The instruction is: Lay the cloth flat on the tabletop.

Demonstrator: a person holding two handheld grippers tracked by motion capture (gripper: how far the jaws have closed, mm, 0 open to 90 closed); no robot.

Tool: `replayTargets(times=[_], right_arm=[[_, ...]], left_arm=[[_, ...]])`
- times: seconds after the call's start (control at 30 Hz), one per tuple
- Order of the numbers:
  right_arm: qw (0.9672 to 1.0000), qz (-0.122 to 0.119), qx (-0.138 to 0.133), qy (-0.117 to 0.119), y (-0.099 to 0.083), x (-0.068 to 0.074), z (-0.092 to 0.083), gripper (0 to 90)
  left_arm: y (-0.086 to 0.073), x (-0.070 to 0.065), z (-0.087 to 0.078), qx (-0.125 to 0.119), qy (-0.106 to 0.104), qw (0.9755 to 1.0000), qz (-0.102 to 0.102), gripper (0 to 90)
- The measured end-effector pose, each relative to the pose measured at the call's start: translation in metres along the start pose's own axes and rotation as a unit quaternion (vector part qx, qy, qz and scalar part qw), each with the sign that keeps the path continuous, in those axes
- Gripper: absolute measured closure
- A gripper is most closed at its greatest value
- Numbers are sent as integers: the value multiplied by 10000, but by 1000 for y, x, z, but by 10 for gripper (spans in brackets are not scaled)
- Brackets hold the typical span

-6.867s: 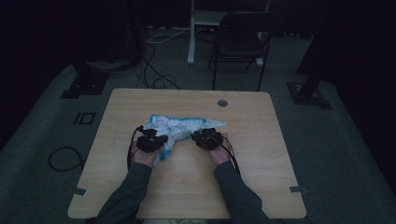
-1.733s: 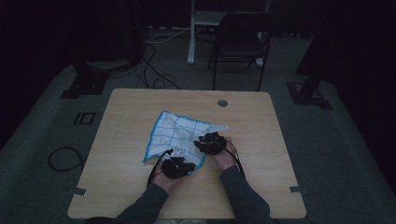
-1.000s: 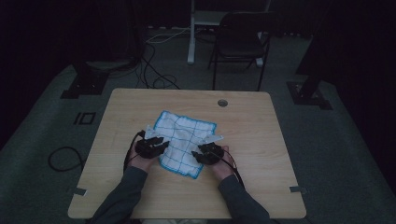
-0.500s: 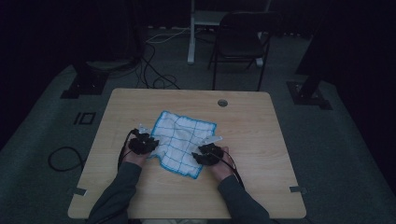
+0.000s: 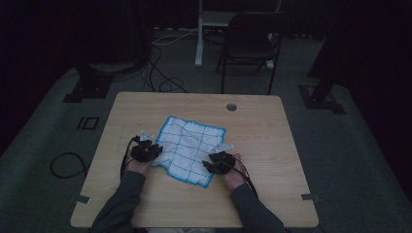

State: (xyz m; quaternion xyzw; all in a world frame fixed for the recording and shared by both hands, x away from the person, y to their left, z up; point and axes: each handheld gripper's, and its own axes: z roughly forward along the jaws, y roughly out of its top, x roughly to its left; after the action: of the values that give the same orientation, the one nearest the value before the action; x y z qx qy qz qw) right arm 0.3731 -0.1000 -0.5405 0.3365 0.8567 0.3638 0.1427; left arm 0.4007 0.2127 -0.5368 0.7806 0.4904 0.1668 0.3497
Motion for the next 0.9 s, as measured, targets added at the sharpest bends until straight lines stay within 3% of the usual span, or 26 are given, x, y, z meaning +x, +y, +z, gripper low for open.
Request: replayTargets(times=[0.27, 0.53, 0.7, 0.9], right_arm=[[10000, -52, 41, 35, -8, -7, -9, 596], [9999, -36, 120, -25, -21, -19, -24, 595], [9999, 21, 95, -35, -30, -27, -33, 595], [9999, 46, 71, -80, -38, -32, -40, 595]], left_arm=[[-9, -5, -6, -50, -94, 9999, -28, 730], [-19, -19, -12, -122, -396, 9991, -39, 739], [-23, -36, -15, -91, -360, 9991, 215, 739], [-29, -49, -18, -114, -455, 9984, 310, 737]])
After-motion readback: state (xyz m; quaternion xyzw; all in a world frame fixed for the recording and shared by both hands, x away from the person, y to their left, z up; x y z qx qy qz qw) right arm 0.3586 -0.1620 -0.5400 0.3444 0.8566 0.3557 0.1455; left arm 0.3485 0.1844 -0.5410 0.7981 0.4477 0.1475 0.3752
